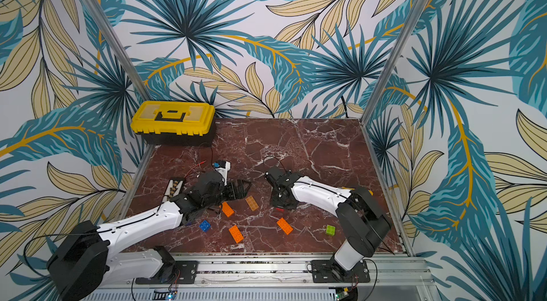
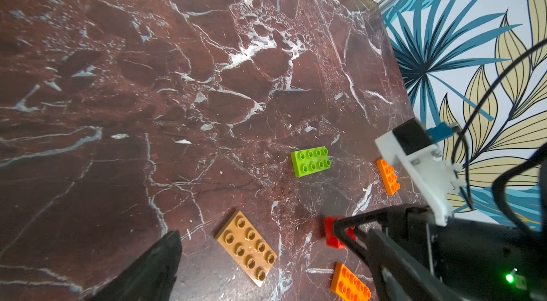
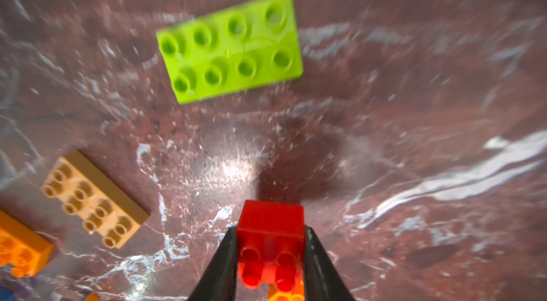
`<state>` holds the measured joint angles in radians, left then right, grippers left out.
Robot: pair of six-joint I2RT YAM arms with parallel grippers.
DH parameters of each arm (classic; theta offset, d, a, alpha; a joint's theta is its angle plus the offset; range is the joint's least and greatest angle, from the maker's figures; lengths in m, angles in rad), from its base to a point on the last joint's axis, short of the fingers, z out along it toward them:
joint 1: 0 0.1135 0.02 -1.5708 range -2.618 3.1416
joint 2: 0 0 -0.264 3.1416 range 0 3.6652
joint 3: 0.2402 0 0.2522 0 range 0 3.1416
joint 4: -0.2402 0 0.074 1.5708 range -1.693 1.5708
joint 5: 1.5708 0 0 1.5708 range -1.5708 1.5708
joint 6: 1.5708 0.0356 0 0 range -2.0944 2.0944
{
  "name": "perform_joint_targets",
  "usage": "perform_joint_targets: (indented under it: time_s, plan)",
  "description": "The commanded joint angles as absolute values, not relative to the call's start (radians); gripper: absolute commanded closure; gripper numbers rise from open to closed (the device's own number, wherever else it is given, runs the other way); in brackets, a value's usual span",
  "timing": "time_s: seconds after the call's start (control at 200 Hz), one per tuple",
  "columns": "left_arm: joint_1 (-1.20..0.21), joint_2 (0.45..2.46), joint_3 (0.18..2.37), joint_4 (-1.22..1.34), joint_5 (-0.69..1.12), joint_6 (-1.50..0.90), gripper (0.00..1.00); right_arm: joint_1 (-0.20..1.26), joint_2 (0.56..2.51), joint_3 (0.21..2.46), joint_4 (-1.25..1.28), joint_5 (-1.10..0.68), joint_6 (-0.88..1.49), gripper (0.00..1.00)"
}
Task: Assemble the number 5 with lego
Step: Pick up the lego brick from the center of the board, then assemble the lego brick with the lego brick.
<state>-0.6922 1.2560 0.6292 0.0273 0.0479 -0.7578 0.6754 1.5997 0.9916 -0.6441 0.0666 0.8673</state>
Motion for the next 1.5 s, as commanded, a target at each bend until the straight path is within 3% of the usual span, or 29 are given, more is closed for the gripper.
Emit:
perform_joint_targets:
  time_s: [0.0, 0.13, 0.35, 1.492]
  plan:
    - [-0.707, 1.311, 0.711, -0.001, 0.116, -0.725, 0.00, 0.594, 1.569, 1.039, -0.696, 0.070, 0.721, 0.76]
    - [-0.744, 1.408, 0.773, 0.000, 0.166, -0.733, 0.00, 0.505, 1.596, 1.089, -0.695, 0.002, 0.575, 0.76]
    - [-0.781, 1.510, 0.837, 0.025, 0.180, -0.779, 0.00, 0.479, 1.694, 1.185, -0.713, -0.036, 0.413, 0.76]
    - [-0.796, 1.539, 0.882, -0.012, 0.127, -0.773, 0.00, 0.473, 1.869, 1.319, -0.769, -0.053, 0.390, 0.76]
